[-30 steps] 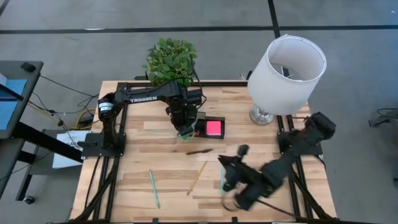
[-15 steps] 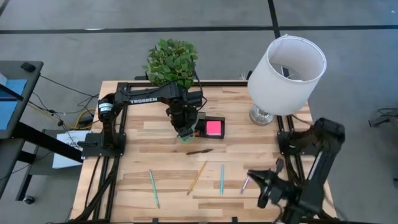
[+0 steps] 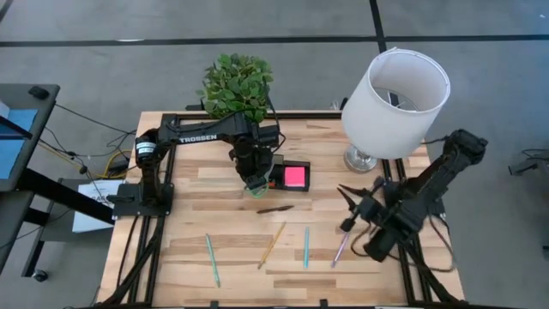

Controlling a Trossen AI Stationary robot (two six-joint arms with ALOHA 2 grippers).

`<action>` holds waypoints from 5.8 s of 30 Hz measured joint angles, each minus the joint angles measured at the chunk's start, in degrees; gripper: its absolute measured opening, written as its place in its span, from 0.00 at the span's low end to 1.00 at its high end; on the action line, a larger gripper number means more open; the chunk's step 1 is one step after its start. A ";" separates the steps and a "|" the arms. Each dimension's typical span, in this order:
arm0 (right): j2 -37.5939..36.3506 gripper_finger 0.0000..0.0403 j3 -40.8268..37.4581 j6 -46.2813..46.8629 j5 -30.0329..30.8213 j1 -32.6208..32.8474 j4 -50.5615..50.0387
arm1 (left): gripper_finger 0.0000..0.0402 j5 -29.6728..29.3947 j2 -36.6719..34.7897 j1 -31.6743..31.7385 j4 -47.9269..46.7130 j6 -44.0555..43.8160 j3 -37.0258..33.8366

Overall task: Pick and place office supplies into organizer
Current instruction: Put the green scissors into the black desk organizer, then put the brown pen into the black desk organizer

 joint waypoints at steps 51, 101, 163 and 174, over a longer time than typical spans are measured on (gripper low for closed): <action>22.53 0.37 9.95 -84.03 -55.26 -33.81 67.26 | 0.03 1.37 -0.02 -0.83 1.51 1.22 0.00; 30.06 0.07 16.55 -81.42 -51.17 -35.50 69.21 | 0.19 -14.98 -0.04 -8.38 -3.47 1.39 24.14; 34.04 0.47 28.27 -60.30 -39.54 -33.66 43.82 | 0.19 -43.64 -8.85 -25.70 0.17 5.04 30.80; 29.75 0.38 34.62 -37.86 -39.53 -23.56 2.77 | 0.19 -43.67 -8.69 -25.74 -6.21 -1.73 30.64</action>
